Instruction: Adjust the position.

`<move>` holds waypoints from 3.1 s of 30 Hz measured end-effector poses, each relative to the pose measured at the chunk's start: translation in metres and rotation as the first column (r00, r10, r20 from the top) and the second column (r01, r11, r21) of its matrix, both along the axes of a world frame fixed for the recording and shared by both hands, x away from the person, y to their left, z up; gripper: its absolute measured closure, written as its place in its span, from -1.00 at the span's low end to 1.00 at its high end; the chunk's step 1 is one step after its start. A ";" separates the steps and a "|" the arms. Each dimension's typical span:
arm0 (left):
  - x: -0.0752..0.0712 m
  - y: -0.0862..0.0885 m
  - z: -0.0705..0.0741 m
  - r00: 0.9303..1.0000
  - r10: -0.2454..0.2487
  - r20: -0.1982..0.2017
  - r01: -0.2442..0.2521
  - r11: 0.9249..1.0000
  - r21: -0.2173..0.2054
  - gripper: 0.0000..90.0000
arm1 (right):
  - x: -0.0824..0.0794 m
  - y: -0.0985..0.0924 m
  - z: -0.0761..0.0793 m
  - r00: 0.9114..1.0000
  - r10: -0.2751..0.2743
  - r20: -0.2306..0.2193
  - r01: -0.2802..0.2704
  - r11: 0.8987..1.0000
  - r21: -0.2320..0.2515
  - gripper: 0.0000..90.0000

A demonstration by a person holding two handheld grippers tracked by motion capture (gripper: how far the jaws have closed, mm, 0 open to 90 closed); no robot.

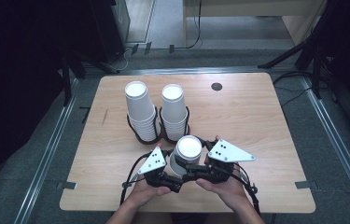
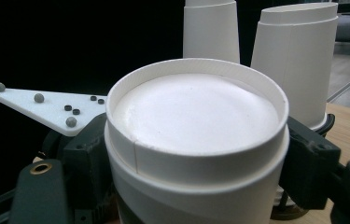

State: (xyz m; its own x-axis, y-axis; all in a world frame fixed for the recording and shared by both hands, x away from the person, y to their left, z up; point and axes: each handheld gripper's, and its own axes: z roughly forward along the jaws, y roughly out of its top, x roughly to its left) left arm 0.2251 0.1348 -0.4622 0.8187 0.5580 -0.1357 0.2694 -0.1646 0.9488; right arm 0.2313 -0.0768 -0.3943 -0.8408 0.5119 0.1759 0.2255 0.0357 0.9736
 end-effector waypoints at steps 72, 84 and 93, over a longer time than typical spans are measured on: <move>-0.005 0.004 0.007 0.996 0.059 0.067 -0.059 0.998 0.000 -0.95 | -0.002 0.003 0.001 1.000 0.014 -0.013 -0.015 0.999 -0.035 -0.48; -0.005 0.004 0.005 0.996 0.055 0.064 -0.055 0.998 0.009 -0.91 | -0.001 0.004 -0.001 1.000 0.009 -0.026 -0.010 0.999 -0.037 -0.50; -0.005 0.004 0.005 0.997 0.051 0.066 -0.052 0.999 0.014 -0.90 | -0.001 0.004 -0.001 0.999 0.010 -0.035 -0.011 0.999 -0.035 -0.52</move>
